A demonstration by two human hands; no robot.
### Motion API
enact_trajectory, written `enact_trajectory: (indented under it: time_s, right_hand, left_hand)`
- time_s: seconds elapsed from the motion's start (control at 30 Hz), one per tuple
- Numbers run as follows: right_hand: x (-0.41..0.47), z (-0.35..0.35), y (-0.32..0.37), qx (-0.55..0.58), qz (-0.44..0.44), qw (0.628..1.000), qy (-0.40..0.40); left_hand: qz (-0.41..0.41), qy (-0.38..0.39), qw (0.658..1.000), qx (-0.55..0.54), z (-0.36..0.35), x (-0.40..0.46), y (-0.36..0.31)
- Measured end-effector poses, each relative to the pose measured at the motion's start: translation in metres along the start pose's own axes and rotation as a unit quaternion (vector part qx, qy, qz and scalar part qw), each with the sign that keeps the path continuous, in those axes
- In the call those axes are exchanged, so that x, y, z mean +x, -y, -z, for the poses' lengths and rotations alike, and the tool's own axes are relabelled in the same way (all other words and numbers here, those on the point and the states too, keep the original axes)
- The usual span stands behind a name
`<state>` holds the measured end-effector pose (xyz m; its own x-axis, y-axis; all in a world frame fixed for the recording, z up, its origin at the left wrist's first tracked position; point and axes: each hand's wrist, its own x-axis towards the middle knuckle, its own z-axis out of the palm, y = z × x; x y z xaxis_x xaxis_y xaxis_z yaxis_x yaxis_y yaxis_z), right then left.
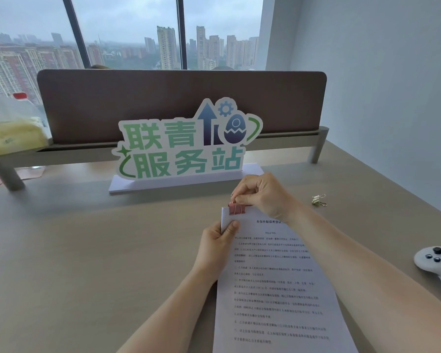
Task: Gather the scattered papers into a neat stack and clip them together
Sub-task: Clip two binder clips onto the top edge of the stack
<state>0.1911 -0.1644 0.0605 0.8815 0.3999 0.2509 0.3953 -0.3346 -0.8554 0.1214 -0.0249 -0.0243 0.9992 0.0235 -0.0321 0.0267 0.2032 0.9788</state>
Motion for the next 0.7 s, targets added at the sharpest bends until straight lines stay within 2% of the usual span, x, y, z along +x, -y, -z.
enact_trajectory:
  time_s: [0.3,0.57,0.7]
  right_hand:
    - [-0.0002,-0.0047,0.0025,-0.029,-0.017,0.999,0.025]
    - [-0.0057,-0.0102,-0.0003,-0.054,-0.03,0.998,-0.008]
    - [-0.0063,-0.0054,0.0073,-0.069,-0.048,0.996,0.012]
  left_hand:
    - [-0.002,-0.003,1.0,-0.004,0.0004,-0.0011,-0.0013]
    - [0.007,-0.01,1.0,0.003,0.0013,-0.0035,-0.0034]
    - [0.009,-0.006,1.0,0.002,0.0001,-0.0042,-0.0053]
